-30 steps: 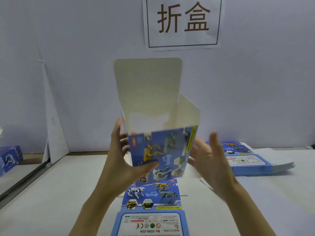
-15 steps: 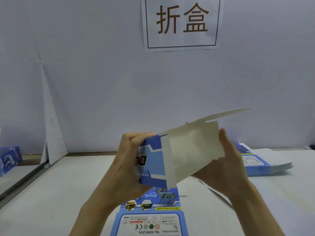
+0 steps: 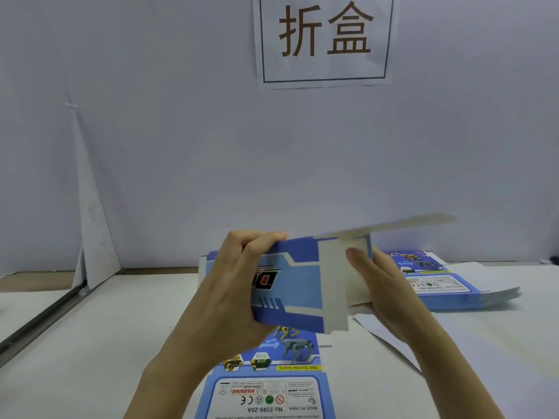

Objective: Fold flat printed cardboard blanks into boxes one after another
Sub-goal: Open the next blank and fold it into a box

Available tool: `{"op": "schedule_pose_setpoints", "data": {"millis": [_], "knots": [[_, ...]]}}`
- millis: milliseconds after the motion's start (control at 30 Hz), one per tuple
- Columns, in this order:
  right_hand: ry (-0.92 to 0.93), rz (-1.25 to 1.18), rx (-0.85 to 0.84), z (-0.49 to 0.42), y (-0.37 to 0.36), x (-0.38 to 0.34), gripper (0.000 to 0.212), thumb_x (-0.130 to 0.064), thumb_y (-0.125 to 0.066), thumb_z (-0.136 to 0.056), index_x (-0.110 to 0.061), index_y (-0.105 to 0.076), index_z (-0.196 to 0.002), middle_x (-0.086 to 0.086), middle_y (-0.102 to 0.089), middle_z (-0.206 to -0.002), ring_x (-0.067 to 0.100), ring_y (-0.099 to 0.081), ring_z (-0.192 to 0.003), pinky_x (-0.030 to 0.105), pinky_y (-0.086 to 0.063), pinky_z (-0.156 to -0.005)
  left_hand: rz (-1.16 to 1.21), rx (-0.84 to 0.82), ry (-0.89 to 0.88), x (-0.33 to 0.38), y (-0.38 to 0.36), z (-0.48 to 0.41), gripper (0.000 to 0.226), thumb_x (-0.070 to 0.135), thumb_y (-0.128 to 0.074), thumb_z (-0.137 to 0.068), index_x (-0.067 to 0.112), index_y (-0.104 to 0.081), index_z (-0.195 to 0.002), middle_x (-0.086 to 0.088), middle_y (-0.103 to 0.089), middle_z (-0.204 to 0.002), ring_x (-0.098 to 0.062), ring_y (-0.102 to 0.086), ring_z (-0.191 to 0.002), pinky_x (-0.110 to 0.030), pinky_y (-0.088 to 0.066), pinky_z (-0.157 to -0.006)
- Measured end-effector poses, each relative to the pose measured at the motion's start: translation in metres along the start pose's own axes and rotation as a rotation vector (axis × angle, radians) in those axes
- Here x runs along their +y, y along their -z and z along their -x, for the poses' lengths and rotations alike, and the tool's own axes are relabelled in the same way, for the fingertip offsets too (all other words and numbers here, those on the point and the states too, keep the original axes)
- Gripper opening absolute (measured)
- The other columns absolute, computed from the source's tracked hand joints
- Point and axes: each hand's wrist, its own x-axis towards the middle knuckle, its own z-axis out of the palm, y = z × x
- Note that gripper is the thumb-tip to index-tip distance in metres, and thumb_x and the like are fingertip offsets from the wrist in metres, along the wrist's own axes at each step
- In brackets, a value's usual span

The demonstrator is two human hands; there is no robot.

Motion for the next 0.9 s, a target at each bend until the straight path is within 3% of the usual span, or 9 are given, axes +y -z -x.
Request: {"op": "schedule_pose_setpoints", "data": {"millis": [167,267,367,467,567,633,733,800,900], "knots": [[-0.173,0.275,-0.238,0.007,0.008,-0.009,0.033,-0.042,-0.046,-0.097,-0.014,-0.064,-0.097,0.009,-0.073,-0.086,0.025,-0.073,-0.07,0.039,-0.058,-0.059,0.047,-0.008,0.051,-0.012,0.002,0.001,0.093,0.024,-0.088,-0.058,0.028,-0.033,-0.133,0.004,-0.04,-0.126,-0.004,-0.045,-0.114,-0.008,-0.045,-0.087],[-0.11,0.389,-0.148,0.007,0.006,-0.014,0.036,-0.02,-0.033,-0.103,0.001,-0.059,-0.09,0.015,-0.07,-0.065,0.027,-0.067,-0.053,0.031,-0.054,-0.045,0.135,-0.055,0.198,-0.01,-0.002,0.001,0.088,0.037,-0.084,-0.065,0.041,-0.031,-0.135,0.009,-0.039,-0.13,0.003,-0.043,-0.12,-0.003,-0.042,-0.086],[-0.037,0.529,-0.007,0.009,0.002,-0.018,0.03,-0.016,-0.033,-0.1,-0.001,-0.051,-0.083,0.014,-0.065,-0.052,0.021,-0.056,-0.036,0.025,-0.044,-0.037,0.28,-0.197,0.515,-0.012,-0.005,0.009,0.101,0.063,-0.073,-0.057,0.06,-0.007,-0.133,0.042,-0.02,-0.131,0.036,-0.027,-0.109,0.008,-0.033,-0.08],[0.001,0.633,0.058,0.009,0.002,-0.019,0.025,-0.015,-0.033,-0.099,-0.007,-0.046,-0.079,0.01,-0.062,-0.047,0.017,-0.049,-0.031,0.022,-0.038,-0.034,0.64,-0.303,0.747,-0.011,-0.01,-0.001,0.116,0.075,-0.076,-0.047,0.057,-0.008,-0.139,0.039,-0.027,-0.134,0.024,-0.041,-0.113,-0.006,-0.038,-0.09],[0.003,0.675,0.072,0.008,0.0,-0.019,0.023,-0.014,-0.033,-0.099,-0.01,-0.046,-0.081,0.009,-0.06,-0.046,0.015,-0.049,-0.032,0.024,-0.039,-0.035,0.788,-0.222,0.841,-0.02,-0.025,-0.011,0.059,0.033,-0.044,-0.099,0.034,-0.014,-0.15,0.012,-0.033,-0.149,-0.008,-0.043,-0.129,-0.026,-0.035,-0.098],[0.002,0.689,0.06,0.009,0.0,-0.02,0.022,-0.015,-0.032,-0.099,-0.01,-0.046,-0.082,0.008,-0.06,-0.046,0.015,-0.049,-0.032,0.024,-0.04,-0.035,0.792,-0.172,0.863,-0.027,-0.03,-0.006,0.052,0.034,-0.036,-0.101,0.042,-0.017,-0.148,0.028,-0.045,-0.137,0.003,-0.052,-0.115,-0.028,-0.041,-0.093],[0.0,0.712,0.024,0.01,-0.003,-0.02,0.024,-0.017,-0.032,-0.1,-0.01,-0.046,-0.082,0.006,-0.058,-0.046,0.014,-0.049,-0.033,0.024,-0.04,-0.037,0.716,-0.214,0.947,-0.03,-0.035,-0.011,0.059,0.061,-0.053,-0.081,0.053,-0.036,-0.136,0.034,-0.057,-0.12,0.011,-0.058,-0.099,-0.024,-0.045,-0.087],[0.008,0.712,0.033,0.01,-0.005,-0.021,0.025,-0.018,-0.032,-0.1,-0.01,-0.045,-0.08,0.005,-0.057,-0.045,0.012,-0.047,-0.031,0.022,-0.039,-0.036,0.71,-0.238,0.893,-0.033,-0.037,-0.009,0.103,0.083,-0.062,-0.042,0.036,-0.047,-0.133,0.016,-0.064,-0.116,0.001,-0.063,-0.096,-0.024,-0.049,-0.081],[0.027,0.726,0.057,0.012,-0.008,-0.023,0.027,-0.016,-0.032,-0.1,-0.01,-0.045,-0.078,0.005,-0.055,-0.047,0.008,-0.045,-0.029,0.019,-0.036,-0.034,0.717,-0.209,0.825,-0.032,-0.036,-0.01,0.116,0.075,-0.075,-0.011,0.02,-0.058,-0.111,0.002,-0.068,-0.089,-0.006,-0.065,-0.072,-0.021,-0.045,-0.06]]}}
